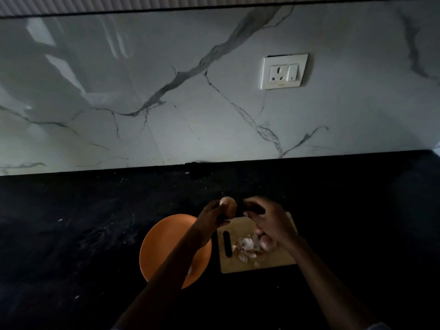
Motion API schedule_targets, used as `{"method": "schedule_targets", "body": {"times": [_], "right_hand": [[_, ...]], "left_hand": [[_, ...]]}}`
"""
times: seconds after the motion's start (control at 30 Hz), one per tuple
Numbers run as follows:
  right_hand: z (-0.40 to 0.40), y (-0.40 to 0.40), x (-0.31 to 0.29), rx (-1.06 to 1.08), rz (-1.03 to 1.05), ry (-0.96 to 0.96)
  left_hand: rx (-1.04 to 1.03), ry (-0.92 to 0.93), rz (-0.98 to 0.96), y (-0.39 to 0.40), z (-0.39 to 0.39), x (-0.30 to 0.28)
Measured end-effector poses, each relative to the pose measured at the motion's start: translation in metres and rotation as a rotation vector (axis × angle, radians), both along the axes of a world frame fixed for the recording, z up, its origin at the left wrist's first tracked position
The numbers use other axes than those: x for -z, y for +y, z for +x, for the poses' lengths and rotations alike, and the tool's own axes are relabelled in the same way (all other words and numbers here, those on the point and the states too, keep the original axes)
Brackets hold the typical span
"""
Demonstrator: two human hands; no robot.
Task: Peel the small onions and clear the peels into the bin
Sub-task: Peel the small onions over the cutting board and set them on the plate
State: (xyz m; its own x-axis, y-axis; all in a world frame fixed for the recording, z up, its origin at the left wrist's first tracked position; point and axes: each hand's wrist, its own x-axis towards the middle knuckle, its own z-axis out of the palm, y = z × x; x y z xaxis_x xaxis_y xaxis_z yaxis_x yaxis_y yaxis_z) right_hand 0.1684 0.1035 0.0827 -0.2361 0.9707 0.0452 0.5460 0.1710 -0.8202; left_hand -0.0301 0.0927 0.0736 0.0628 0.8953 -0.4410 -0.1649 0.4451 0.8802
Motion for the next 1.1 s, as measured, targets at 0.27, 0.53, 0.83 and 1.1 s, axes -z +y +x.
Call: {"method": "schedule_targets", "body": {"times": [0.27, 0.53, 0.83, 1.1], "right_hand": [[-0.020, 0.000, -0.005, 0.123, 0.172, 0.111], [-0.025, 0.001, -0.007, 0.120, 0.344, -0.020], [-0.017, 0.002, -0.019, 0.064, 0.160, 0.076], [-0.019, 0.004, -0.013, 0.067, 0.163, -0.010]], "left_hand": [[-0.003, -0.029, 0.123, -0.005, 0.011, -0.010], [-0.034, -0.027, 0.276, -0.003, 0.005, -0.015], [-0.008, -0.053, 0.295, 0.000, -0.001, -0.024], [0.044, 0.030, 0.290, -0.001, -0.005, -0.021]]}}
